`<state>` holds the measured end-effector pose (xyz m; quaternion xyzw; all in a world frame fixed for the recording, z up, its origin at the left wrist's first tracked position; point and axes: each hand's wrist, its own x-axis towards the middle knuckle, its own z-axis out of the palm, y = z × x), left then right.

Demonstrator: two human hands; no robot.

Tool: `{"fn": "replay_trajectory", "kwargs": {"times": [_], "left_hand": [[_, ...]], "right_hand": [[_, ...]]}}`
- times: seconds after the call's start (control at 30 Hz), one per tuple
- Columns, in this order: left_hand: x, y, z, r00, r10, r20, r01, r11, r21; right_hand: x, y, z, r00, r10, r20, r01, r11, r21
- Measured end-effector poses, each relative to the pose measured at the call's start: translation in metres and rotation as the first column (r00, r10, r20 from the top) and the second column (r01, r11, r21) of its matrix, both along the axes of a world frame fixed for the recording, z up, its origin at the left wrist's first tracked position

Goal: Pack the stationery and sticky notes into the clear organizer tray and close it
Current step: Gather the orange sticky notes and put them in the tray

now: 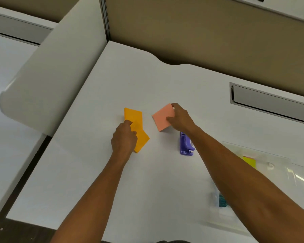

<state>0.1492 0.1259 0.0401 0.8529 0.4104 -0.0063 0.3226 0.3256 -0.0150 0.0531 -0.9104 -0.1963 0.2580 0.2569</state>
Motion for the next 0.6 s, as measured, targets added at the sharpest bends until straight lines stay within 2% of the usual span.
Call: {"fn": "replay_trajectory", "kwargs": {"times": [0.17,0.33,0.6], "left_hand": [[-0.018,-0.010,0.017,0.997,0.006,0.076,-0.006,1.000,0.000],[-0.032,-0.031,0.031,0.988,0.006,0.157,0.008,0.996,-0.085],[-0.037,-0.075,0.054,0.959,0.012,0.282,0.041,0.983,-0.181]], "right_hand": [[-0.025,-0.034,0.017,0.996,-0.087,-0.002,0.086,0.985,0.152],[-0.049,-0.081,0.044,0.980,-0.199,-0.031,0.197,0.922,0.332],[-0.068,-0.176,0.068,0.938,-0.347,0.015,0.305,0.843,0.443]]}}
